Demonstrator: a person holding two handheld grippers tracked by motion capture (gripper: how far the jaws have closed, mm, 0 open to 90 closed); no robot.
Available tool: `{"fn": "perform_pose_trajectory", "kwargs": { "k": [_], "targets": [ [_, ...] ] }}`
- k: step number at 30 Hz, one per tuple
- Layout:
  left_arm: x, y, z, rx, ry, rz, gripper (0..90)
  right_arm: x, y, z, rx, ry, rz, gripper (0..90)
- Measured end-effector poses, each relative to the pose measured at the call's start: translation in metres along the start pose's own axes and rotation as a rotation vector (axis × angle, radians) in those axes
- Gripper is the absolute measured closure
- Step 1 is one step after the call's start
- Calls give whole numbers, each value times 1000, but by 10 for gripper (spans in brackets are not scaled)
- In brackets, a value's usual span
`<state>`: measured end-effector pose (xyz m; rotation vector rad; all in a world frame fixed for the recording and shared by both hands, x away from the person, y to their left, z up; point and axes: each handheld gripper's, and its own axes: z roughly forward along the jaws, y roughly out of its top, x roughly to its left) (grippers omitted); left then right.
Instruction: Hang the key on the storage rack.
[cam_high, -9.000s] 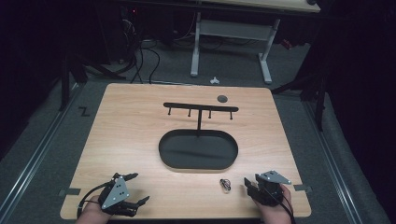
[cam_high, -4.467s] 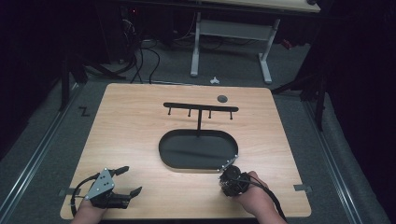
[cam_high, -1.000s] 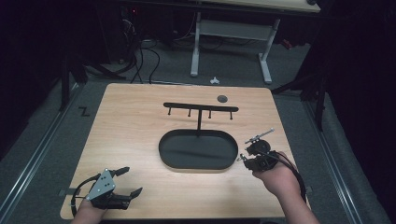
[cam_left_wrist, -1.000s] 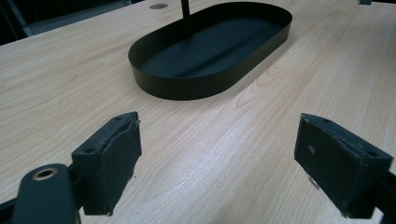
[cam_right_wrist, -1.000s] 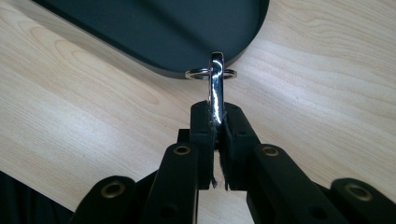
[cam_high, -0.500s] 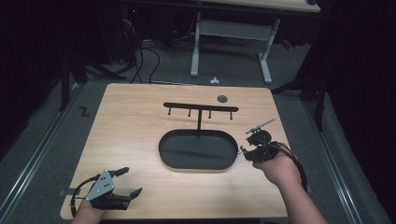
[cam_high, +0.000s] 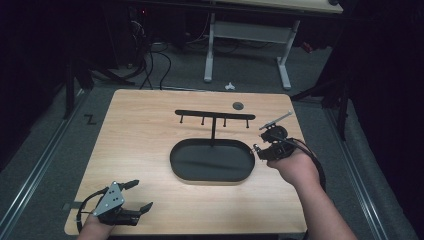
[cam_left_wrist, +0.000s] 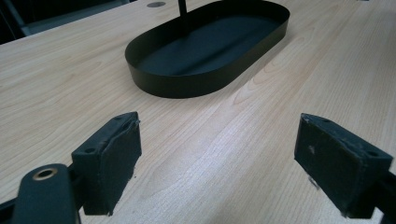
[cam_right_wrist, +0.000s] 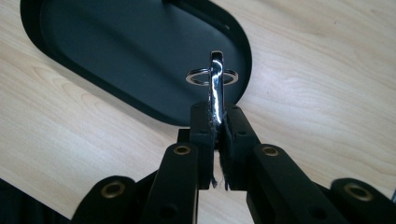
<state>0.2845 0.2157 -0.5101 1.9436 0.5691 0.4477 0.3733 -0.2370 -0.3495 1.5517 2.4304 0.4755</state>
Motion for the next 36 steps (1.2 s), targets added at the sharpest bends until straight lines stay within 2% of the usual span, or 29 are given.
{"fn": "perform_pose_trajectory", "kwargs": {
  "k": [12, 19, 36],
  "targets": [
    [0, 0, 0, 0, -2, 2, 152, -2, 24, -17, -30, -9, -1, 846],
    [0, 0, 0, 1, -2, 4, 152, -4, 31, -24, -38, -25, 3, 845],
    [1, 1, -1, -1, -4, 2, 153, -1, 51, -28, -47, -40, -6, 845]
  ]
}}
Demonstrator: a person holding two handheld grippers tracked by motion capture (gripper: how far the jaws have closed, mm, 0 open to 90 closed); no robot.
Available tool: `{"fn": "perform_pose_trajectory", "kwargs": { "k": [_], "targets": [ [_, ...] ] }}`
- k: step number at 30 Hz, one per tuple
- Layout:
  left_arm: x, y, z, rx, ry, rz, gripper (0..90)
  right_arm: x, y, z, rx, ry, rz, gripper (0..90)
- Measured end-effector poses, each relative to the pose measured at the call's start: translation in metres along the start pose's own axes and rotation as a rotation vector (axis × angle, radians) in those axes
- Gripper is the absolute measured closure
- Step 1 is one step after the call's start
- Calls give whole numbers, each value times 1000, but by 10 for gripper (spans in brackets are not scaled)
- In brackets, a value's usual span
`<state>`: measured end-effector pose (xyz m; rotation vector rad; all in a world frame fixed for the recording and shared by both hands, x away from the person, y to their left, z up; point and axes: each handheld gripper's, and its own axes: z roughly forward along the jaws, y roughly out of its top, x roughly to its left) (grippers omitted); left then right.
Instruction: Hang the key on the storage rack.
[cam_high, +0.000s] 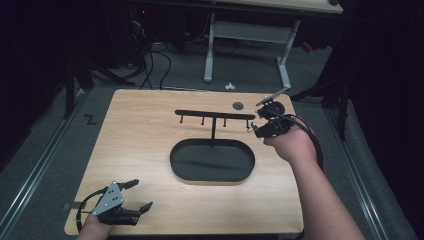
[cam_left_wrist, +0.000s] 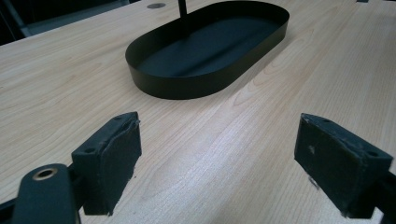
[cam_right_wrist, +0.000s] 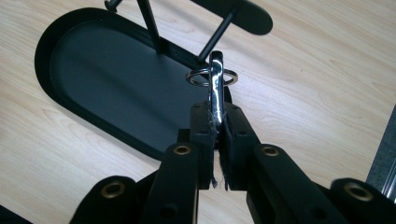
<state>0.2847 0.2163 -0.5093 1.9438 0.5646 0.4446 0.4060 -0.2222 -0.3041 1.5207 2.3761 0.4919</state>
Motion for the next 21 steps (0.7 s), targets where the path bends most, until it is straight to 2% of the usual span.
{"fn": "perform_pose_trajectory", "kwargs": {
  "k": [9, 21],
  "targets": [
    [1, 0, -1, -4, 1, -2, 153, 2, 8, 5, 6, -3, 4, 845],
    [1, 0, -1, -4, 2, -5, 153, -8, 19, 7, -3, -10, 37, 845]
  ]
}}
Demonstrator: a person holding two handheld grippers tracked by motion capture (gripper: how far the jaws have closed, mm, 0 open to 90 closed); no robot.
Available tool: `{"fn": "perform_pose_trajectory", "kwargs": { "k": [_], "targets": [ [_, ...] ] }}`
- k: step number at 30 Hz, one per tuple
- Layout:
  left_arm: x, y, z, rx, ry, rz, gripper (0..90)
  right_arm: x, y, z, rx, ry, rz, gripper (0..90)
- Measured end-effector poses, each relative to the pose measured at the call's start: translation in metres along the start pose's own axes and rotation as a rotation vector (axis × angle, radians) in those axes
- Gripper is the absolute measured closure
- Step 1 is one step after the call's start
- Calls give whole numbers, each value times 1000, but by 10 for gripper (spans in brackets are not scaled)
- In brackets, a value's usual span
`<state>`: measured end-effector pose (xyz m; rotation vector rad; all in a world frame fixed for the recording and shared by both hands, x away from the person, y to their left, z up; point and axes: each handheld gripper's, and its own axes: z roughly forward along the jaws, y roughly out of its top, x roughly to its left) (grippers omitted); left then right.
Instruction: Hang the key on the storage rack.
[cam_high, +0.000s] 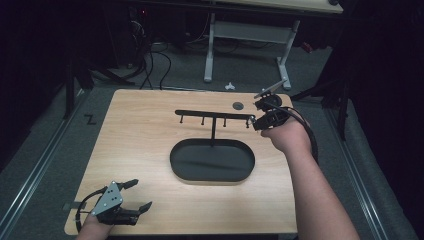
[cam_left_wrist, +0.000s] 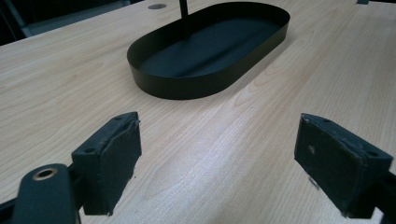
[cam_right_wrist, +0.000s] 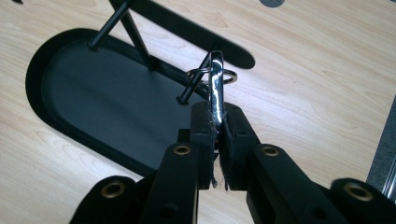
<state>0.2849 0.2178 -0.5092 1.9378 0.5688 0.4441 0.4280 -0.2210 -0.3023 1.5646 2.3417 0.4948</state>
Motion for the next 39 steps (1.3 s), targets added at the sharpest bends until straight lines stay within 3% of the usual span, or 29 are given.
{"fn": "perform_pose_trajectory", "kwargs": {
  "k": [10, 24, 33, 39],
  "targets": [
    [0, 0, 0, 2, -4, 1, 153, -4, 3, 3, 12, -3, 15, 844],
    [-1, 0, 2, 9, -10, 4, 152, -10, -8, 24, 32, 6, 38, 835],
    [-1, 0, 2, 11, -12, 5, 152, -14, -9, 26, 22, -18, 61, 739],
    [-1, 0, 1, 13, -13, 5, 152, -14, -10, 27, 17, -18, 59, 737]
  ]
}}
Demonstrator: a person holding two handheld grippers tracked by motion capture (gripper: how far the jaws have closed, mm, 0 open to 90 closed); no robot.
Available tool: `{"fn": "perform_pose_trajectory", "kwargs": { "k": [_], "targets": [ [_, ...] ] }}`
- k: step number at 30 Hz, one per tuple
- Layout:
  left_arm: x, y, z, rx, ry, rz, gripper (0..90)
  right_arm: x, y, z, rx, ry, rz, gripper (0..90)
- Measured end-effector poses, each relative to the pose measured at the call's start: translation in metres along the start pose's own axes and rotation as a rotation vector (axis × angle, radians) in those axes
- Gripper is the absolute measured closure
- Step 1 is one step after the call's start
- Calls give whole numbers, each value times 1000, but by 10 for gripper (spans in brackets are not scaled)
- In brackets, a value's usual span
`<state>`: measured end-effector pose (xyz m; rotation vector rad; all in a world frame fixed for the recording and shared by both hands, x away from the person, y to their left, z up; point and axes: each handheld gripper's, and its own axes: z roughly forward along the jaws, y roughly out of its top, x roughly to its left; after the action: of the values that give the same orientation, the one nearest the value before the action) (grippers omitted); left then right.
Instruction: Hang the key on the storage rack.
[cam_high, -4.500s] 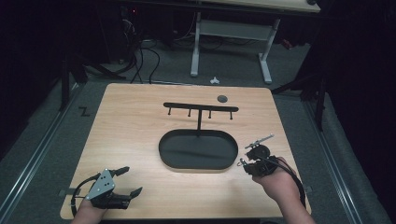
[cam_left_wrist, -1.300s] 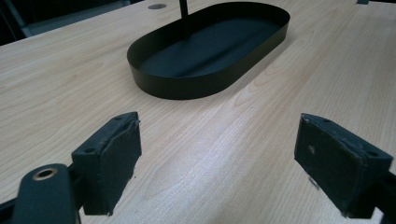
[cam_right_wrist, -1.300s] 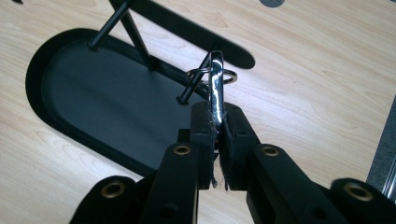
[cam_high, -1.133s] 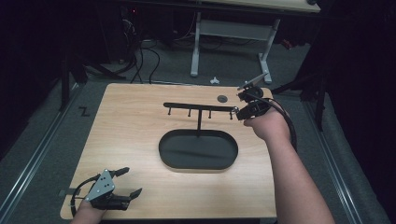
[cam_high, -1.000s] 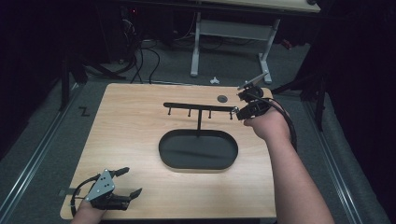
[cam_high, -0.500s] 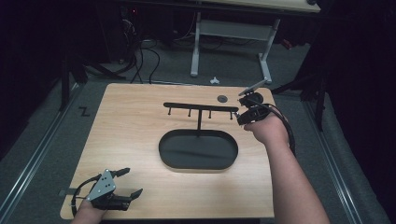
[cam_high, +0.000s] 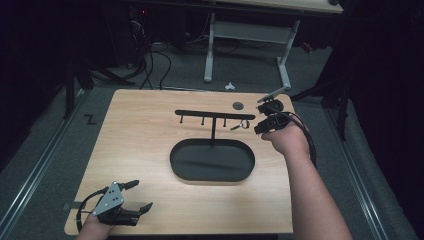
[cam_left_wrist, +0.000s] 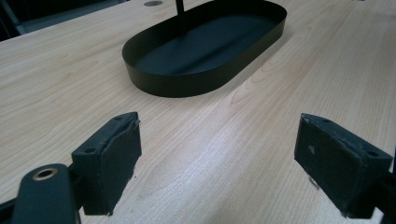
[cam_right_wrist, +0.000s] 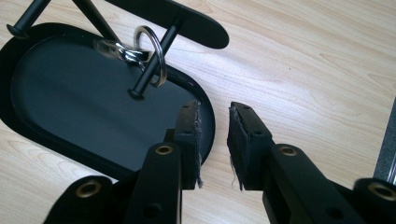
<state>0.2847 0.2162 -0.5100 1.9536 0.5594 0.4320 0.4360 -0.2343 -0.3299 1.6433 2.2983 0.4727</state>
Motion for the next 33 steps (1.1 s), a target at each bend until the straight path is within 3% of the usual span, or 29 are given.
{"fn": "perform_pose_trajectory", "kwargs": {
  "k": [17, 33],
  "targets": [
    [-1, 0, 0, -3, 1, 1, 152, -1, -5, 1, 8, -3, 4, 686],
    [-1, 0, 1, 6, -5, 4, 152, -3, -19, 13, -2, -5, 28, 470]
  ]
}}
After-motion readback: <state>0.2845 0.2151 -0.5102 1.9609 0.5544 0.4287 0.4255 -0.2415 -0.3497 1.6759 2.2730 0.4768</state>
